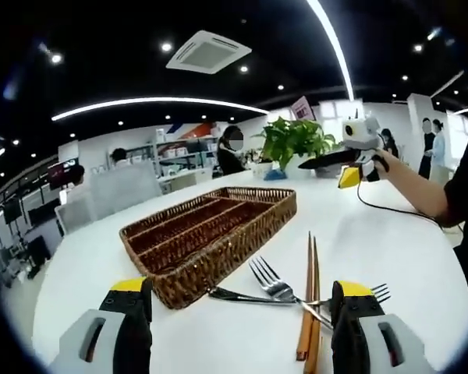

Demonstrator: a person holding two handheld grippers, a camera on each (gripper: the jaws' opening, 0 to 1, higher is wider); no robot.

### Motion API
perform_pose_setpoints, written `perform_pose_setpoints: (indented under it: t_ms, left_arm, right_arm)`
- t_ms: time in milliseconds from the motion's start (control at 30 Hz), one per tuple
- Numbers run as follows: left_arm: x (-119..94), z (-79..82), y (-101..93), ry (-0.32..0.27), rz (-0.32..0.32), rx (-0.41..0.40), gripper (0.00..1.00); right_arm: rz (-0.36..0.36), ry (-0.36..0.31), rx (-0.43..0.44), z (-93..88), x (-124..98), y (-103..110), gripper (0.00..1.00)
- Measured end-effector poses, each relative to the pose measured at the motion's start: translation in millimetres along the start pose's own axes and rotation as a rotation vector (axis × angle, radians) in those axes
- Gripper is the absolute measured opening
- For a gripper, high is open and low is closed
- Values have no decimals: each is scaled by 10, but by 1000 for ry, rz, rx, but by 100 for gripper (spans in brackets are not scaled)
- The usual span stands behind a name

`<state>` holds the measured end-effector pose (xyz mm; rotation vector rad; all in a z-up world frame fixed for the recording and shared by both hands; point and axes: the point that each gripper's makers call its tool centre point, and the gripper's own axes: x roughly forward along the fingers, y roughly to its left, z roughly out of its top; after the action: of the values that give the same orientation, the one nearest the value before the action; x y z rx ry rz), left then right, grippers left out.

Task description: Arrange the knives, forks, and spoons in their matching storage slots by inserting each utensil handle-first until every utensil is classified and aligned in the correct compartment

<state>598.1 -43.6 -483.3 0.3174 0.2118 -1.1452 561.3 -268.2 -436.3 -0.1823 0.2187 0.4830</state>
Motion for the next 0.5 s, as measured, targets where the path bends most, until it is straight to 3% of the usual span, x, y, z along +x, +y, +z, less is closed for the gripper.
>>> perform_pose_setpoints:
  t_ms: [200, 267, 367, 500]
  left_arm:
    - [111, -189, -209, 94, -76, 4, 100]
    - [122, -325, -269, 166, -99, 26, 88]
    - [148, -348, -330, 171, -122, 15, 83]
    - [137, -348, -402, 179, -157, -10, 64]
  right_arm:
    - [3, 3, 2, -8, 2, 11, 99]
    - [4, 5, 0, -12, 1, 11, 99]
    - [6, 5, 1, -11, 0, 14, 99]
    - [6, 3, 3, -6, -5, 8, 99]
